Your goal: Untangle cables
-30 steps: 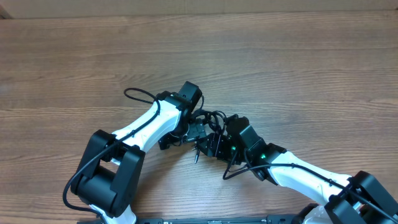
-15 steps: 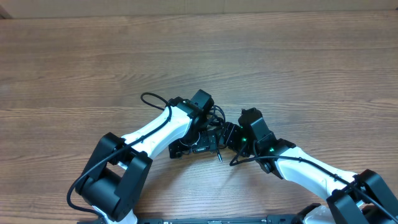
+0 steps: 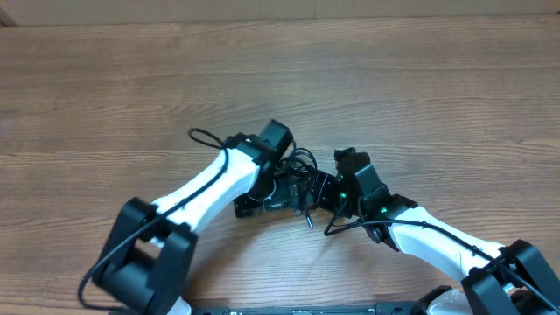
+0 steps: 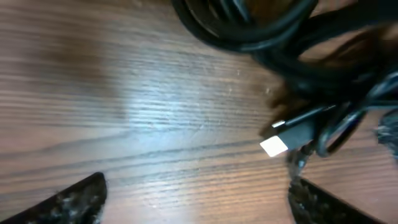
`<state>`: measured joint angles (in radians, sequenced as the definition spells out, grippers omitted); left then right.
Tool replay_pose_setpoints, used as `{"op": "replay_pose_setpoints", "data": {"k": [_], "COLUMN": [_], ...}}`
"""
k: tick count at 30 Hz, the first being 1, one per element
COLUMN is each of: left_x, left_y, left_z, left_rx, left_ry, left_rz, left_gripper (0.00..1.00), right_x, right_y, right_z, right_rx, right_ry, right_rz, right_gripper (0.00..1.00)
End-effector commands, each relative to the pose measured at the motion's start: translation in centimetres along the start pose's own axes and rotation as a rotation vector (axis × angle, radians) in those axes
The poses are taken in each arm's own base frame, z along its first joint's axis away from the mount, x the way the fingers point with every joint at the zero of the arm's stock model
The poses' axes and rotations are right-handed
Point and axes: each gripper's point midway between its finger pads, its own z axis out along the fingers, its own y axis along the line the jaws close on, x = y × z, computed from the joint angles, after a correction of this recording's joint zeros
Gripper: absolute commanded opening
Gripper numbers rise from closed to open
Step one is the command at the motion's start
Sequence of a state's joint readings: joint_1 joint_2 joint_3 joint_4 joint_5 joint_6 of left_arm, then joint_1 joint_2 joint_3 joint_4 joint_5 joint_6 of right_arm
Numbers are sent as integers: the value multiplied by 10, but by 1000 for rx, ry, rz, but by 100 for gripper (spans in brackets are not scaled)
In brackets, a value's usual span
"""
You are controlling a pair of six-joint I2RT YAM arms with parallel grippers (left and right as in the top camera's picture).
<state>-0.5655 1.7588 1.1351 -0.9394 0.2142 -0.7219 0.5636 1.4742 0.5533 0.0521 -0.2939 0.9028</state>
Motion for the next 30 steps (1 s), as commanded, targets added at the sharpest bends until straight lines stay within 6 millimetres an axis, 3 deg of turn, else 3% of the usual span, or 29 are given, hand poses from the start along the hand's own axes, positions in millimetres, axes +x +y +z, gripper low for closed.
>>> {"op": "replay_pose_setpoints", "data": {"k": [1, 11, 17, 24, 30], "left_x": [-15, -65, -89, -102, -98], "left_y": [4, 54, 61, 51, 49], "left_z": [-27, -52, -62, -54, -21], "left_rx": [5, -228, -282, -275, -284], "left_ry": [-120, -397, -525, -540, -429], "left_rz": [17, -93, -108, -11, 50], "left_gripper": [97, 100, 99, 100, 99], "right_x": [-5, -7, -7, -4, 6], "right_y": [20, 23, 23, 26, 35], "right_z": [-6, -6, -6, -6, -7], "right_rx": [-64, -76, -76, -91, -147], "right_ry": [0, -15, -15, 6, 57], "right_rz": [-91, -146, -145, -151, -176], "right_gripper": [70, 72, 72, 72, 71]}}
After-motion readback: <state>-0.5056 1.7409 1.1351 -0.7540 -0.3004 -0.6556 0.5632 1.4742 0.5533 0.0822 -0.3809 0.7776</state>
